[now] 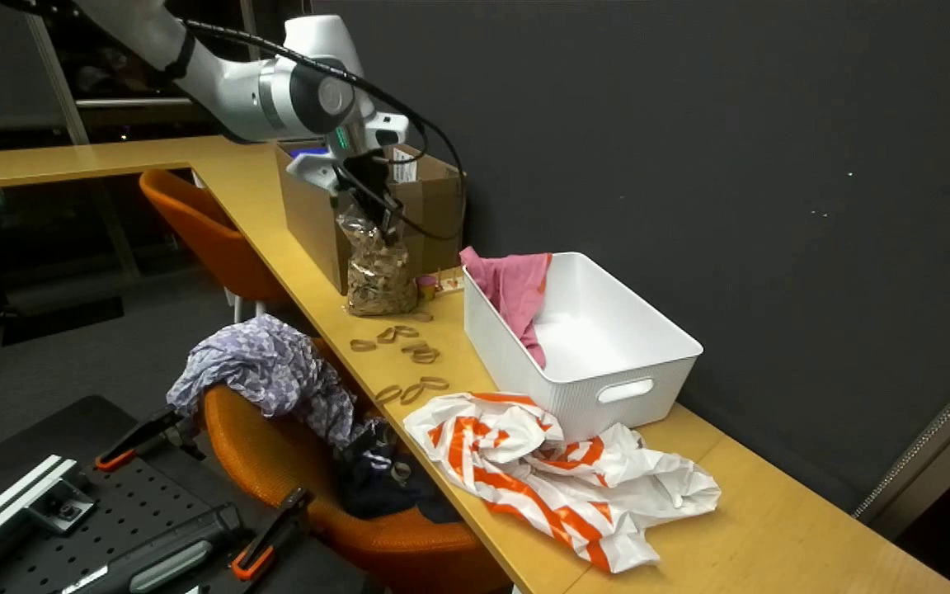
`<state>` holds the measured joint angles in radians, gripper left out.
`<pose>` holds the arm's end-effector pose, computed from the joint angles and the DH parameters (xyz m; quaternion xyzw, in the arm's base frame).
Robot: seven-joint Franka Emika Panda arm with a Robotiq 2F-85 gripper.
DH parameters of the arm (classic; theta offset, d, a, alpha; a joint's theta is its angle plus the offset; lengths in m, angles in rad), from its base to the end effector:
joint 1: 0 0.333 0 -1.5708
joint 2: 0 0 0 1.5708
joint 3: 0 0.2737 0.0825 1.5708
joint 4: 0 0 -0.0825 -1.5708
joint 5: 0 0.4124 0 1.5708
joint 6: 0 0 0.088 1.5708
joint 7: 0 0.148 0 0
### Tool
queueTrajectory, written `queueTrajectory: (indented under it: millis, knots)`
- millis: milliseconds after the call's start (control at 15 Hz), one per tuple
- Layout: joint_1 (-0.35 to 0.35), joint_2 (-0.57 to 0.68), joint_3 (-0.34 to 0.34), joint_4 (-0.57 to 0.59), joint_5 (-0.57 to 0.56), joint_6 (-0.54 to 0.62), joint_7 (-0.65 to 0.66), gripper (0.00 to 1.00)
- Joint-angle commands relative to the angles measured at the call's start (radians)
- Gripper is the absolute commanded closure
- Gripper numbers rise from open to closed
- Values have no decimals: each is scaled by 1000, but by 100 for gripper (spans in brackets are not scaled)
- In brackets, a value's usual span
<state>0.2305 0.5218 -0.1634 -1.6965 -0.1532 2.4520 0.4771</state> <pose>0.7057 0.0500 0.2276 0.9794 -0.1340 0.1389 0.0591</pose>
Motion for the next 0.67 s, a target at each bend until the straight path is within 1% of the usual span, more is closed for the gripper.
queueTrajectory:
  millis: [0,200,600]
  knots:
    - [9,-17,2,105,-60,-84,26,99]
    - [7,32,29,207,-71,-106,9,99]
    - [54,183,65,418,-86,-139,-24,99]
